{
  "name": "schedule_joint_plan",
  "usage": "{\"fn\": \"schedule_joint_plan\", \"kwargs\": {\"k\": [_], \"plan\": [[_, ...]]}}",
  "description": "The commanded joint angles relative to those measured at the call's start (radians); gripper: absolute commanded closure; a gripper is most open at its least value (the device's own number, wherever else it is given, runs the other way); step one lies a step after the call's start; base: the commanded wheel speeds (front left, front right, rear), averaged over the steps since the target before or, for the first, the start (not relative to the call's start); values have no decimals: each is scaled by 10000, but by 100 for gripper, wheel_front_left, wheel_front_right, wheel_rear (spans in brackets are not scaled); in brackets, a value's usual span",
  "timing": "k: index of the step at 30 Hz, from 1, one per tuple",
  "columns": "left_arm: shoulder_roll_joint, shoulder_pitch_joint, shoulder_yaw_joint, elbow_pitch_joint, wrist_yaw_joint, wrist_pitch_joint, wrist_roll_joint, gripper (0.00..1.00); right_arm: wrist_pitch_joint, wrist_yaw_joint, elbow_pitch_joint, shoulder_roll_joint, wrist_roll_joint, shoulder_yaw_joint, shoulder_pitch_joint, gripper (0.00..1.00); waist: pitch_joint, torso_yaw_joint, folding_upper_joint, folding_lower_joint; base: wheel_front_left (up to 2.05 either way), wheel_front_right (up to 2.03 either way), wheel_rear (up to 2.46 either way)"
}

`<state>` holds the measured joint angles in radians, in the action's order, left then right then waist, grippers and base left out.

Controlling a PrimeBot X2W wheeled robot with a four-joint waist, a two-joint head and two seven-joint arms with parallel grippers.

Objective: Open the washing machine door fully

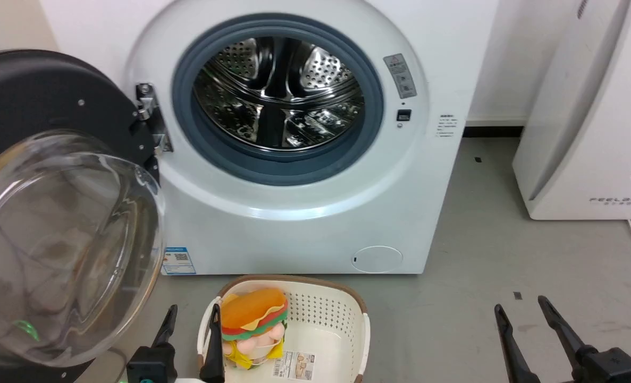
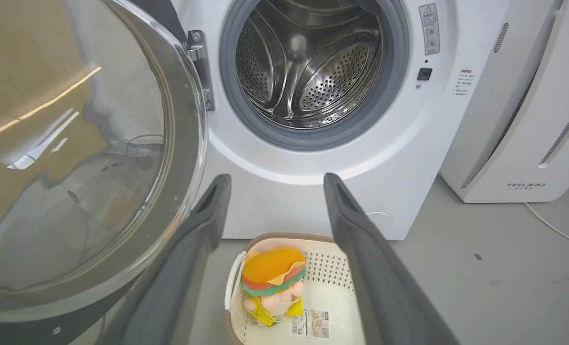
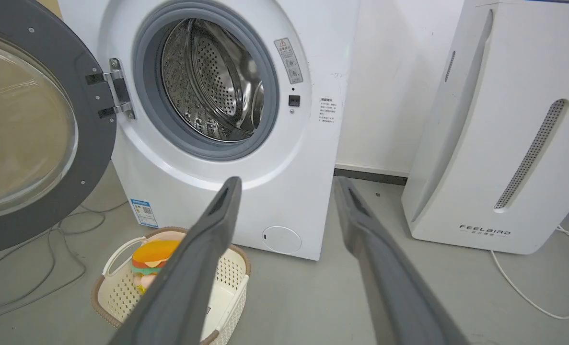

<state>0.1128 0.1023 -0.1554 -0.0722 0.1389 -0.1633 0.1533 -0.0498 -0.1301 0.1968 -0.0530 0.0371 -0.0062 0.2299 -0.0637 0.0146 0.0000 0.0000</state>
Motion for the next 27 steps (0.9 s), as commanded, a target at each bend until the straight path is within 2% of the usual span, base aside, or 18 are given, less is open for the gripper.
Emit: {"fn": "schedule_joint_plan", "kwargs": {"k": [1, 8, 9, 27], "plan": [[30, -76, 0, -46, 30, -11, 19, 0, 7, -6, -13, 28, 31, -4, -210, 0, 21, -86, 0, 0, 0, 0, 0], [23, -5, -25, -152, 58, -103, 127, 0, -43, -6, -82, 28, 38, -20, -344, 0, 65, -80, 0, 0, 0, 0, 0], [-8, 8, -13, -142, 27, -63, 113, 100, -10, 0, -67, 0, -8, -25, -156, 100, 67, -81, 0, 0, 0, 0, 0], [-91, -114, 174, -41, -148, 153, -82, 100, 56, 1, -299, 2, -54, -20, -389, 100, 139, -87, 0, 0, 0, 0, 0]]}}
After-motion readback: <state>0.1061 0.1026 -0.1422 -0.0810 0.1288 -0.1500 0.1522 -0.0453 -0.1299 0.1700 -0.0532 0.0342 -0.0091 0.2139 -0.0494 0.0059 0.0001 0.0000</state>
